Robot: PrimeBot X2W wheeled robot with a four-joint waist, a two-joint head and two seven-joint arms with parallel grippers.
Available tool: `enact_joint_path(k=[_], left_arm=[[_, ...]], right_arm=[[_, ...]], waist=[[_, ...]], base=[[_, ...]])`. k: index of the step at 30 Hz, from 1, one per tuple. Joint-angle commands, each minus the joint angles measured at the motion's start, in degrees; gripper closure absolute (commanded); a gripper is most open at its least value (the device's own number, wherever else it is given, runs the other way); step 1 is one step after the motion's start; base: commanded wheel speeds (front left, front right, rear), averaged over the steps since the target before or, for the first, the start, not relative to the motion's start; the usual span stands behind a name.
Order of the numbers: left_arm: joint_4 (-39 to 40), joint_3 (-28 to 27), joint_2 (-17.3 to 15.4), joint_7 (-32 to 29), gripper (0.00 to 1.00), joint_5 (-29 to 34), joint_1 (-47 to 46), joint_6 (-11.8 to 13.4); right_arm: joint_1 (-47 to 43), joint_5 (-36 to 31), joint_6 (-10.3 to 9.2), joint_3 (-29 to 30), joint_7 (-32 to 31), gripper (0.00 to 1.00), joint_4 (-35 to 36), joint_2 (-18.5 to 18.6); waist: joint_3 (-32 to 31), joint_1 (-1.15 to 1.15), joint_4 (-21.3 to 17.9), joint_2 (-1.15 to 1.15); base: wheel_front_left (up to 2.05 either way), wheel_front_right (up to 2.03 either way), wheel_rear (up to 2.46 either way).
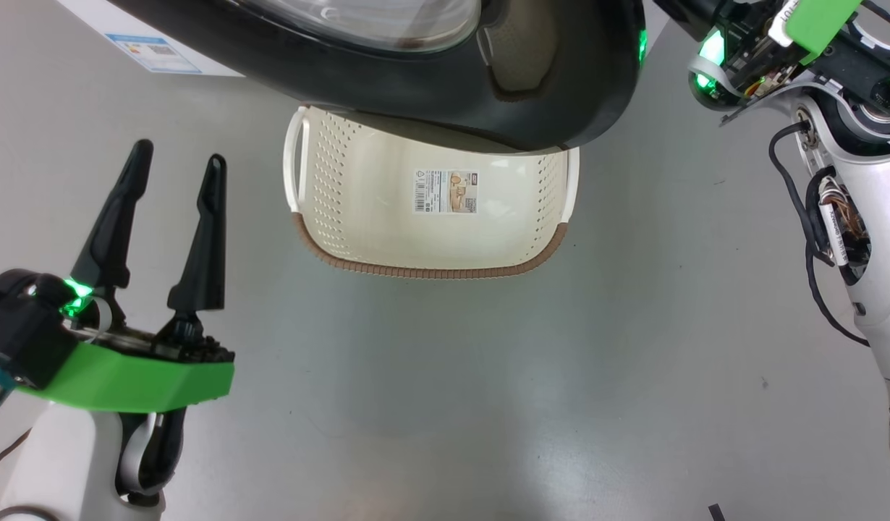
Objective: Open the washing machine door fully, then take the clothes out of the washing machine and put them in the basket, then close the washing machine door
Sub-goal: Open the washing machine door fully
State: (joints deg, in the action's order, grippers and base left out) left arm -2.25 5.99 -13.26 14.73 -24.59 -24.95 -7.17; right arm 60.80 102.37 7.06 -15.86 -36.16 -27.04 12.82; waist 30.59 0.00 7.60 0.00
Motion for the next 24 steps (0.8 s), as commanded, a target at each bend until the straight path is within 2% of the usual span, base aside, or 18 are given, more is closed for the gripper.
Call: enact_joint_path(k=[1, 11, 24], left_arm=[[1.0, -1.8, -1.7, 0.3, 0.0, 0.7, -0.7, -0.3], [0.2, -1.4, -1.3, 0.3, 0.0, 1.2, -0.4, -0.3], [-1.9, -2.1, 0.0, 0.3, 0.0, 2.2, 1.5, -0.3]], right_arm=[[0.6, -0.1, 0.43, -0.5, -0.4, 1.0, 1.5, -0.6], [-2.2, -1.0, 0.43, -1.6, -2.0, 1.0, 4.9, -1.2], [-9.3, -1.9, 0.43, -2.6, -3.6, 1.0, 8.4, -1.8]], waist=[[0.0, 0.0, 0.1, 0.0], [-1.4, 0.0, 0.5, 0.0], [-6.9, 0.0, 0.9, 0.0]], base=[[0.0, 0.0, 0.0], [0.0, 0.0, 0.0], [0.0, 0.0, 0.0]])
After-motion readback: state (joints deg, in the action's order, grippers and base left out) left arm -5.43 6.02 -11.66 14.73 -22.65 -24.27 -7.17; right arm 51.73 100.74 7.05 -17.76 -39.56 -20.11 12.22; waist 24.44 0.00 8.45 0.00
